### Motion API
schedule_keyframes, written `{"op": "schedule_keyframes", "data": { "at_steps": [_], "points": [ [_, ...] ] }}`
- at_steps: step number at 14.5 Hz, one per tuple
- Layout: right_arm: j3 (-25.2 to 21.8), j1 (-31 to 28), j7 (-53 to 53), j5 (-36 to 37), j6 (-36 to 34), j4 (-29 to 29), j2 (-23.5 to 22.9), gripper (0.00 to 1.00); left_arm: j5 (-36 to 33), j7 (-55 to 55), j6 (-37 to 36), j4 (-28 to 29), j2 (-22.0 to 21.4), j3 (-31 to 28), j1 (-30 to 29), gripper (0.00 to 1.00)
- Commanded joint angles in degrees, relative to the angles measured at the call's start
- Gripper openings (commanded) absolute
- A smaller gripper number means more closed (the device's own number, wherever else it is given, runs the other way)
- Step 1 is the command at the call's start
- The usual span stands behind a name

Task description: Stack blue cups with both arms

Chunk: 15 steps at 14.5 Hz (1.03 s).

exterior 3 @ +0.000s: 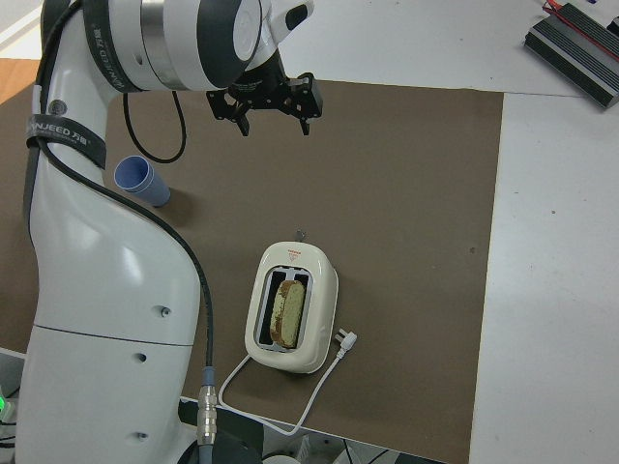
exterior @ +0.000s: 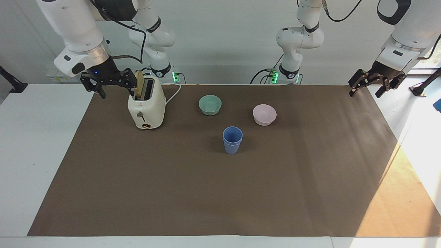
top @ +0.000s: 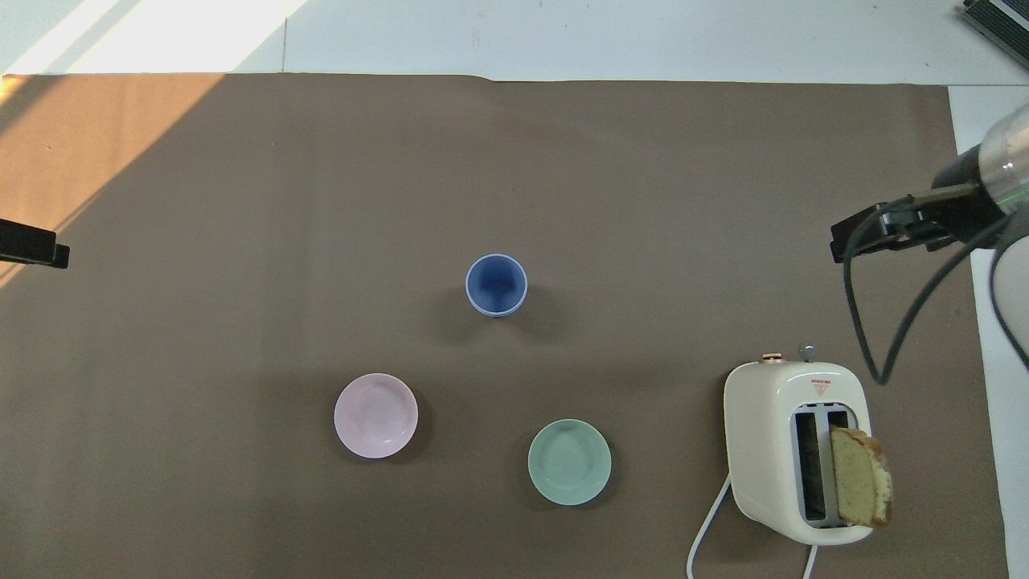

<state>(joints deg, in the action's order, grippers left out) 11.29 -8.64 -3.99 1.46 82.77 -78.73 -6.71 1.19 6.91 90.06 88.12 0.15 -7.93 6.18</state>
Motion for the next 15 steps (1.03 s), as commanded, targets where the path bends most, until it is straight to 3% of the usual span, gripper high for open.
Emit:
{"op": "schedule_keyframes", "data": {
  "at_steps": [1, 6, 15],
  "points": [
    [0.4, -0.9, -0.9, -0.9, 3.8, -6.1, 3.5, 1.00, -1.1, 0.0, -0.9, -2.1, 1.3, 0.5, -0.5, 1.00],
    [0.4, -1.0, -0.9, -0.8, 7.0, -8.0, 3.4, 1.00, -0.8, -0.1, -0.9, -1.4, 0.5, 0.5, -0.2, 1.00],
    [0.4, -0.9, -0.8, -0.8, 6.9, -7.8, 3.4, 1.00, -0.8, -0.1, -1.6, -1.2, 0.3, 0.5, -0.6, 1.00]
  ]
}}
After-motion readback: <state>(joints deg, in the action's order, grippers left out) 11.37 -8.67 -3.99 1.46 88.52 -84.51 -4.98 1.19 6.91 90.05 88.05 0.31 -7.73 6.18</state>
